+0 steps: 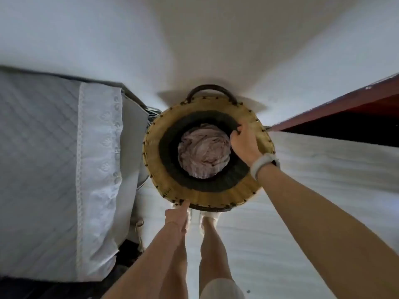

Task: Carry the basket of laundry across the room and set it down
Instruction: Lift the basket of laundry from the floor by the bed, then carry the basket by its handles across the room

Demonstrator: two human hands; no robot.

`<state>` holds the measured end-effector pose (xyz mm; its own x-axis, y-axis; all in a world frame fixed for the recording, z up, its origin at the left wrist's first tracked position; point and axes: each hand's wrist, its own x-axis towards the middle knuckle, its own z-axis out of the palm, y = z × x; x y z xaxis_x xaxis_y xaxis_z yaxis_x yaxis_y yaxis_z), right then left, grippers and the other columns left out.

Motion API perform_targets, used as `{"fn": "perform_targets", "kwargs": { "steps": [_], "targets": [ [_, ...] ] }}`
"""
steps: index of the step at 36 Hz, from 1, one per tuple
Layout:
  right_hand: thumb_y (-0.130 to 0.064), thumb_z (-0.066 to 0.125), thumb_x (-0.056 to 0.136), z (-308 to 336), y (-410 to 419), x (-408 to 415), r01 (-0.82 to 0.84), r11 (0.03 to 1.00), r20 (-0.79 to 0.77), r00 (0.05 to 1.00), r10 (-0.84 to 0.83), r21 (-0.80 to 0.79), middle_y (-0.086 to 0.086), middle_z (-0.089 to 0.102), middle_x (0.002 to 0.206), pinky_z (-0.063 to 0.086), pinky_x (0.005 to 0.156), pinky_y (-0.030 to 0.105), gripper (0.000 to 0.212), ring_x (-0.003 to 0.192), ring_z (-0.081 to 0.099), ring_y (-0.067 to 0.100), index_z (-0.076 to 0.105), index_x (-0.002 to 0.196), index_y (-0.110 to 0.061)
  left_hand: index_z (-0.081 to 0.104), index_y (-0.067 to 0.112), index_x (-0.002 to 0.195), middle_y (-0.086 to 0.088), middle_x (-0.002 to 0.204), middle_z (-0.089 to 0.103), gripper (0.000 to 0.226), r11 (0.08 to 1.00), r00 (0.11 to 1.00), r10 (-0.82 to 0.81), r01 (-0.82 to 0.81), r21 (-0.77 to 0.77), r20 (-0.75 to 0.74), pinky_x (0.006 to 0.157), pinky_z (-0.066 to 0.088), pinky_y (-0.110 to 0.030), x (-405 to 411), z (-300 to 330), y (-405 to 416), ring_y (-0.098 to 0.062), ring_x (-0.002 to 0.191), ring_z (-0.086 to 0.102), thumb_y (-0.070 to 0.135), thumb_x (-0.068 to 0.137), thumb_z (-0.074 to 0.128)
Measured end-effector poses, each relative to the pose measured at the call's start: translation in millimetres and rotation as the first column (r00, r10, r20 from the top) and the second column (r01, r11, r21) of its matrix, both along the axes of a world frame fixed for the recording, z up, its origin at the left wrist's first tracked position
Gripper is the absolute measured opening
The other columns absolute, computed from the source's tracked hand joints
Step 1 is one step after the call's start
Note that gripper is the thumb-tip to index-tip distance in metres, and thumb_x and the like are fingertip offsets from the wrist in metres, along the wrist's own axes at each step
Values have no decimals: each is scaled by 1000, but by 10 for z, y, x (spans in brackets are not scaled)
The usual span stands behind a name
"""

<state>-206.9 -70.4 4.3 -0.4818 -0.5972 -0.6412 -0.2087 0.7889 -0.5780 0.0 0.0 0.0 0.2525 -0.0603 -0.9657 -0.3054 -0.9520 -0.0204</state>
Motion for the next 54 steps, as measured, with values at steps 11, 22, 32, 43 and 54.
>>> {"fn": "perform_targets", "kwargs": {
  "steps": [11,22,32,43,54],
  "targets": [
    [-18,38,89,-625,-870,-136,-272,952,-355,912,207,-144,15,24,149,30,109,47,55,133,29,37,23,142,-12,43,8,128,-17,120,60,44,882,886,463,-464,-78,-34,83,50,-35,-370,-559,114,-30,103,58,9,86,56],
    [-25,40,93,-564,-643,-93,-426,900,-298,874,383,-92,20,50,124,35,91,34,35,116,44,33,46,117,-1,59,4,69,-7,63,60,19,888,901,425,-396,-233,85,84,53,-37,-350,-388,-81,-27,73,61,12,87,54],
    [-27,38,94,141,397,-425,-41,994,-104,994,30,-100,-2,50,74,36,55,22,28,62,47,13,47,113,-8,58,7,70,-7,59,53,28,738,959,39,161,-656,279,62,42,-31,105,282,-546,-18,56,49,23,90,48],
    [-30,39,92,1052,1520,-11,564,818,-64,817,-573,-112,4,49,73,39,55,29,29,62,45,17,52,104,-7,59,7,95,-3,83,55,30,356,834,-420,514,-781,358,72,37,-30,-172,1288,-959,-21,79,50,35,89,51],
    [-30,46,90,1913,2699,719,940,280,-47,276,-960,-196,6,33,54,29,53,32,36,53,30,19,39,58,-14,54,12,82,-5,71,55,20,-94,442,-835,474,-876,328,67,40,-30,-535,1876,-623,-22,67,50,30,90,49]
  ]
}}
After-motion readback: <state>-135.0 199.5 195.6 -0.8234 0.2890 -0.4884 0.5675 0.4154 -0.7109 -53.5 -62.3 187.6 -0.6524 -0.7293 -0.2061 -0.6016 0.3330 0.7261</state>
